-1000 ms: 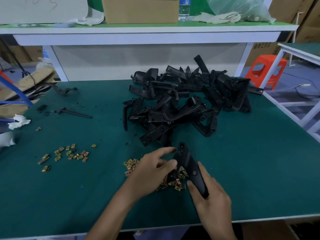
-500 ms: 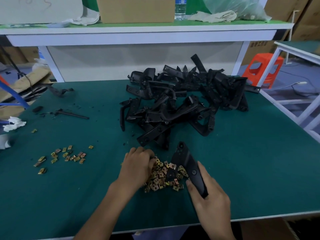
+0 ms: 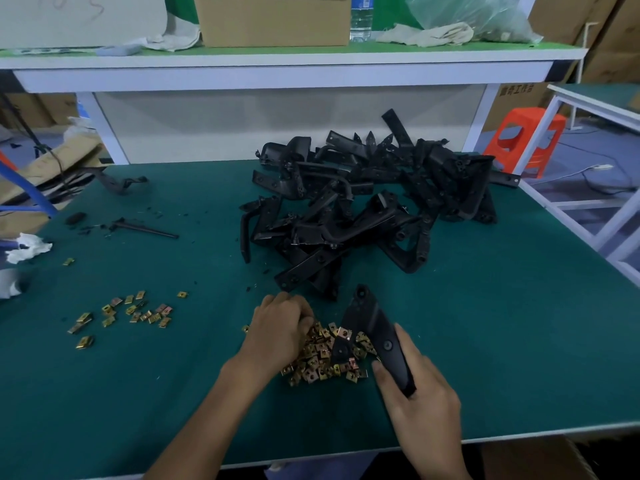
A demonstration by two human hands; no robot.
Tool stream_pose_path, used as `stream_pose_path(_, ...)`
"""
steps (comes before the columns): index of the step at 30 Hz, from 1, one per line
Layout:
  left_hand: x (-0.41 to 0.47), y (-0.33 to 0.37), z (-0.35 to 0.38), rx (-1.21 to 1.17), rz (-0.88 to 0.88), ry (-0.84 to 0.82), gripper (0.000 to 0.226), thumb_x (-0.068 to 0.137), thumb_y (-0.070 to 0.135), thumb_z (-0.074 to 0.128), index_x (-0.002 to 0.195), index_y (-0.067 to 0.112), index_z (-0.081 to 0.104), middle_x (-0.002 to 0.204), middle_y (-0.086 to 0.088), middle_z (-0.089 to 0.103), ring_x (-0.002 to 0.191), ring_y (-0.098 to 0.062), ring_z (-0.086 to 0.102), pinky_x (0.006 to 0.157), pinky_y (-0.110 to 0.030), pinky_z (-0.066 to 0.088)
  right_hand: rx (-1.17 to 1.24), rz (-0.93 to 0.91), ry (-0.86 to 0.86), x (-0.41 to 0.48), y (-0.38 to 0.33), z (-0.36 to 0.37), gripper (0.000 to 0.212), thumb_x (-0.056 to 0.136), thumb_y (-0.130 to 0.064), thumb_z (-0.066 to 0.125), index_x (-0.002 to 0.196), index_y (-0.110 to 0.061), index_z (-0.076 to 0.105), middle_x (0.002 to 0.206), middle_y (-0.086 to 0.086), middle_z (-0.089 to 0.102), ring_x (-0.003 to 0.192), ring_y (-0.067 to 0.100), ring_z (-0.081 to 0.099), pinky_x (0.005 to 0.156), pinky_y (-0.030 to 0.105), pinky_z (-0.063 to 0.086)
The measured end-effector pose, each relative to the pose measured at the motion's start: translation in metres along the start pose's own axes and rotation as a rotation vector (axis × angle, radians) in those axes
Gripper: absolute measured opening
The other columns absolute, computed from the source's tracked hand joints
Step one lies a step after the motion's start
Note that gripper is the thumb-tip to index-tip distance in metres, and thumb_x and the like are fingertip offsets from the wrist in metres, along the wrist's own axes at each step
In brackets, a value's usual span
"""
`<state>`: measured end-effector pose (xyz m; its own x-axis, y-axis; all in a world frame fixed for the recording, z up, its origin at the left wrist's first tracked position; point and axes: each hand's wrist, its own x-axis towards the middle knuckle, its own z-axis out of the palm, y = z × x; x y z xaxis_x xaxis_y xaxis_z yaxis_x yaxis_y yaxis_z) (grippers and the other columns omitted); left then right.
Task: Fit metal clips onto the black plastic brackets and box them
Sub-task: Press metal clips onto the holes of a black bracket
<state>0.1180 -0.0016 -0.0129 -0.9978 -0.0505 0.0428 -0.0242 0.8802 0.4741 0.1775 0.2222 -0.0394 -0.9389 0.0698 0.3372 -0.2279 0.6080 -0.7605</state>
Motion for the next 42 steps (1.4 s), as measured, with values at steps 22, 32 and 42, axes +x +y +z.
stream_pose_path(22, -0.023, 0.042, -0.024, -1.025, -0.073, 0.045, 0.011, 0.099, 0.022, 0.063, 0.100, 0.027, 0.072, 0.096, 0.005, 0.075, 0.089, -0.006, 0.067, 0.079, -0.017, 0.051, -0.051, -0.063, 0.017, 0.001, 0.004, 0.001, 0.066, 0.079, -0.025, 0.085, 0.140, -0.031, 0.060, 0.080, -0.009, 0.062, 0.075, 0.015, 0.063, 0.067, 0.027, 0.045)
stream_pose_path(32, -0.022, 0.045, -0.025, -1.075, -0.131, 0.061, 0.016, 0.097, 0.018, 0.066, 0.101, 0.030, 0.076, 0.090, 0.012, 0.072, 0.089, -0.004, 0.065, 0.085, -0.025, 0.054, -0.043, -0.065, 0.019, 0.000, 0.006, 0.002, 0.066, 0.082, -0.030, 0.083, 0.142, -0.036, 0.057, 0.083, -0.009, 0.063, 0.079, 0.016, 0.064, 0.067, 0.040, 0.055)
stream_pose_path(42, -0.023, 0.048, -0.029, -1.048, -0.109, -0.020, 0.025, 0.099, 0.018, 0.061, 0.107, 0.037, 0.077, 0.102, 0.010, 0.075, 0.098, -0.001, 0.067, 0.086, -0.021, 0.050, -0.054, -0.076, 0.006, -0.001, 0.005, 0.001, 0.066, 0.082, -0.029, 0.083, 0.143, -0.034, 0.056, 0.080, -0.009, 0.061, 0.075, 0.013, 0.061, 0.064, 0.036, 0.053)
